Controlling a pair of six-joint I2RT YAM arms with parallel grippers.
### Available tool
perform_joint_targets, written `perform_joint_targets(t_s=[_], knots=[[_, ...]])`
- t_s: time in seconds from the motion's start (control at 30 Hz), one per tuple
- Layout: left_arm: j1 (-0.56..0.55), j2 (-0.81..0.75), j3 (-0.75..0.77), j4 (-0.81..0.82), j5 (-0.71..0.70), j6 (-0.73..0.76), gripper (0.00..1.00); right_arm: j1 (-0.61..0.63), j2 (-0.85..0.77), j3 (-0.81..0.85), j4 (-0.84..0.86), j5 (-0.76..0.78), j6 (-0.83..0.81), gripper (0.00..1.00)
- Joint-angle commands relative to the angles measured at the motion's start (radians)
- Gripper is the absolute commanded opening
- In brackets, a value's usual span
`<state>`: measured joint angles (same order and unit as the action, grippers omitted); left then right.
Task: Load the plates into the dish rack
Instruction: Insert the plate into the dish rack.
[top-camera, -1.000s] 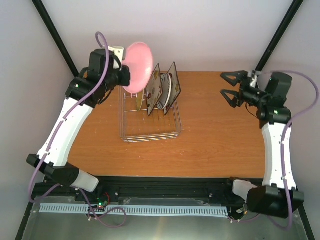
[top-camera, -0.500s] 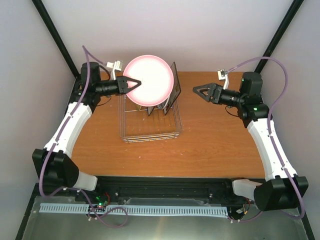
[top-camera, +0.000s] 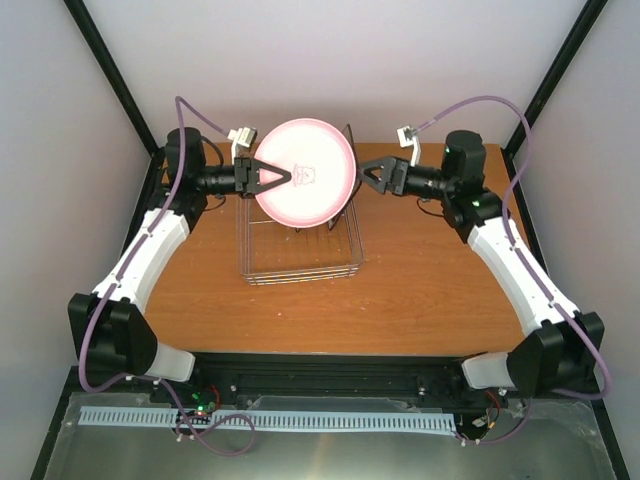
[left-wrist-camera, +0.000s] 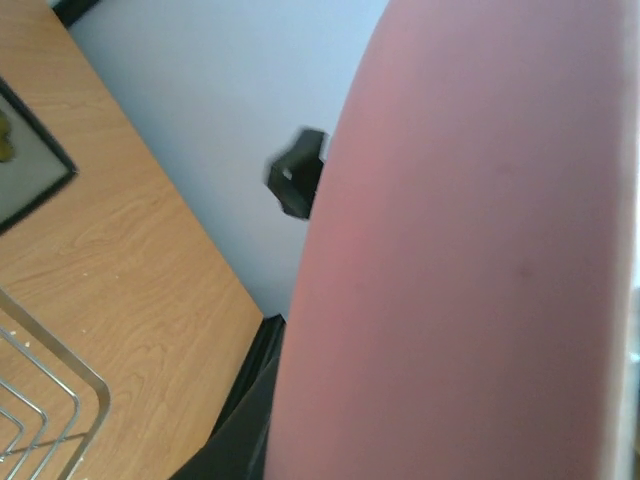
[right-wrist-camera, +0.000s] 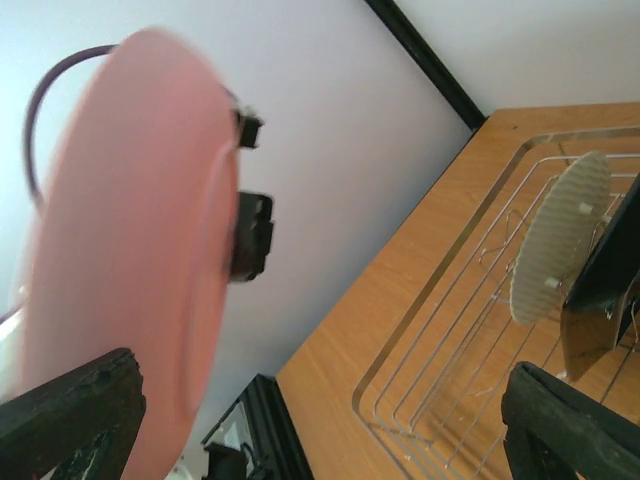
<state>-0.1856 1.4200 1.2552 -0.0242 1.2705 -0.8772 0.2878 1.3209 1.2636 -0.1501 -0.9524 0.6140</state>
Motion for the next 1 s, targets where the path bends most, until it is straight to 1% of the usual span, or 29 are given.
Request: perform_joint_targets(t_s=[0.0, 0.1, 0.23, 0.33, 0.4, 0.47, 0.57, 0.7, 0.77, 0.97], knots=[[-0.048, 0.011, 0.054, -0.193, -0.027, 0.17, 0.01, 0.085, 0.064, 0.116, 0.042, 0.026, 0.003, 0.97], [-0.048, 0.024, 0.052, -0.274, -0.054, 0.225, 0.01, 0.102, 0.074, 0.131, 0.031, 0.036, 0.008, 0.97], [-0.036, 0.046, 0.052, -0.338, -0.089, 0.294, 0.01, 0.103, 0.059, 0.133, -0.008, 0.059, -0.004, 0.97], [0.01, 0.048, 0.07, -0.361, -0.1, 0.314, 0.01, 0.097, 0.028, 0.134, -0.095, 0.11, -0.056, 0.97], [0.053, 0.047, 0.079, -0.373, -0.102, 0.32, 0.01, 0.068, -0.001, 0.107, -0.128, 0.133, -0.063, 0.97], [0.092, 0.049, 0.079, -0.385, -0.101, 0.33, 0.01, 0.019, -0.042, 0.05, -0.089, 0.108, -0.01, 0.97], [0.107, 0.057, 0.066, -0.378, -0.101, 0.332, 0.01, -0.019, -0.071, -0.002, -0.021, 0.068, 0.043, 0.96], [0.107, 0.074, 0.062, -0.381, -0.109, 0.342, 0.01, -0.009, -0.057, 0.031, -0.039, 0.038, 0.055, 0.96], [0.108, 0.079, 0.055, -0.354, -0.101, 0.323, 0.01, -0.001, -0.051, 0.035, -0.03, 0.029, 0.066, 0.96], [0.107, 0.06, 0.046, -0.318, -0.08, 0.288, 0.01, 0.041, -0.017, 0.022, -0.022, 0.044, 0.061, 0.96]])
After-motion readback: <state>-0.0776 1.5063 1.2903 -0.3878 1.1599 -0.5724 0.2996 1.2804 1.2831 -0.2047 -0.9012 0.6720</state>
